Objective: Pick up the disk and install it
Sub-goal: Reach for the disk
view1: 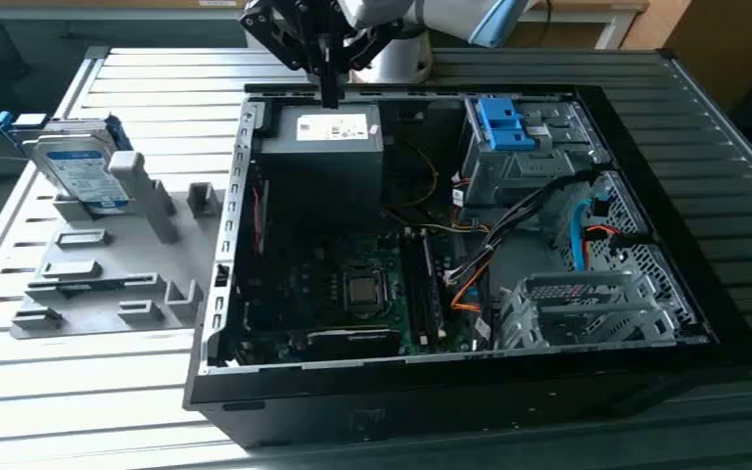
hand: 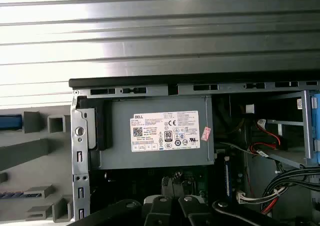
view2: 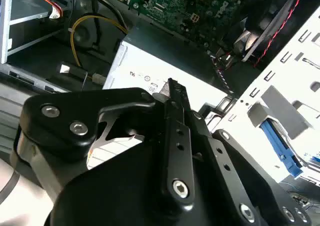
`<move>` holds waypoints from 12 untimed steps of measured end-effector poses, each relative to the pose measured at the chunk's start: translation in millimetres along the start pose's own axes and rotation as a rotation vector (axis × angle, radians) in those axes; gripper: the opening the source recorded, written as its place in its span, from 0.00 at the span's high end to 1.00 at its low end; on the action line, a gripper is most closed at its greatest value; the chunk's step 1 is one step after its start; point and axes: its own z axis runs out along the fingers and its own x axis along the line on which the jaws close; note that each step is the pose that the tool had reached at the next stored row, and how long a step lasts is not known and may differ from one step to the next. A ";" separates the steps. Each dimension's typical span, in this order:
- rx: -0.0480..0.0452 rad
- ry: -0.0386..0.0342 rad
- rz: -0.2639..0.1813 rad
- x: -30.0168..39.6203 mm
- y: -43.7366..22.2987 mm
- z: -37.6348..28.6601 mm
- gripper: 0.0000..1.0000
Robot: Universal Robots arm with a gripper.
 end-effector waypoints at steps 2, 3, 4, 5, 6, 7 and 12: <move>0.0000 0.0000 0.000 0.0 0.0 0.0 0.89; 0.0000 0.0000 0.000 0.0 0.0 0.0 0.89; 0.0001 0.0000 0.000 0.1 0.0 0.0 0.89; 0.0001 0.0000 0.000 0.2 0.0 0.0 0.89; 0.0001 0.0000 0.000 0.4 0.0 0.0 0.89; 0.0000 0.0001 0.000 1.1 -0.1 0.0 0.89; 0.0001 0.0000 0.000 1.8 -0.1 -0.1 0.89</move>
